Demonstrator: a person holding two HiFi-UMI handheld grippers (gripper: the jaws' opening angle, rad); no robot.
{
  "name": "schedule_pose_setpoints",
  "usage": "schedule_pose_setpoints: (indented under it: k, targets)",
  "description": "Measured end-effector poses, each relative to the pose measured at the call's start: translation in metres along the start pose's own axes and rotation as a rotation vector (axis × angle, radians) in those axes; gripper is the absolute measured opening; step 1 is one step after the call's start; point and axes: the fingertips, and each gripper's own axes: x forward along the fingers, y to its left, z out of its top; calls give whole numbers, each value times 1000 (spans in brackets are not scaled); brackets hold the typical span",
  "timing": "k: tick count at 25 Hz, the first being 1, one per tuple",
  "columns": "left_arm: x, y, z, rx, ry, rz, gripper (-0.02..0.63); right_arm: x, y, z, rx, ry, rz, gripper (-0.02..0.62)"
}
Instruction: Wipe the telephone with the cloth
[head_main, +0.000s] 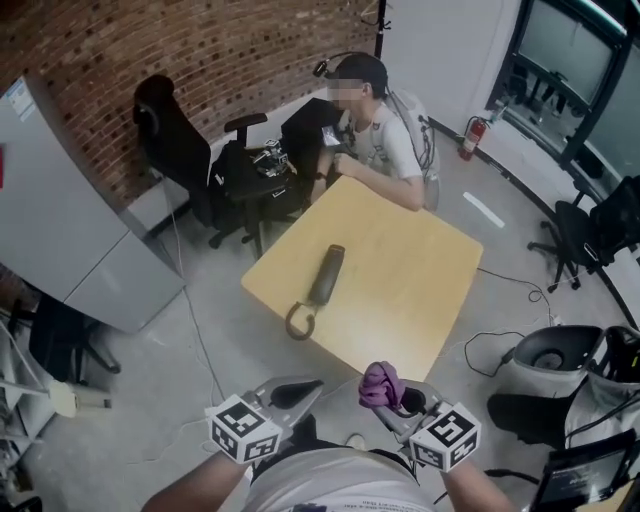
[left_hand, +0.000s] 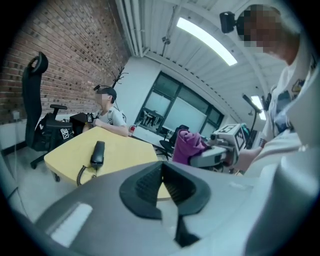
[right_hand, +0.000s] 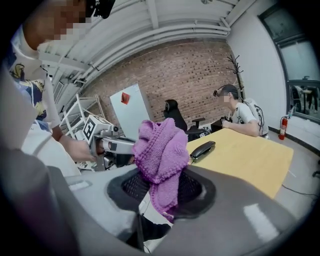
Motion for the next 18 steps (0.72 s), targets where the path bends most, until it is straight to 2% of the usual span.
schedule_pose_setpoints:
  k: [5,11,15,18]
  targets:
    - [6,-62,-21,-7,-20,52,3,-42,12,-36,-33,1,57,121]
    - [-14,-115,-45,-9,-23,120,3,-72,35,-66,-72,5,125,121]
    - [-24,-122,-45,7,-17,117,3,-83,46,-62,-71,-27,110,121]
    - [-21,-126,-39,32,-16,76,3,-89,49,-60,-69,-37,71,121]
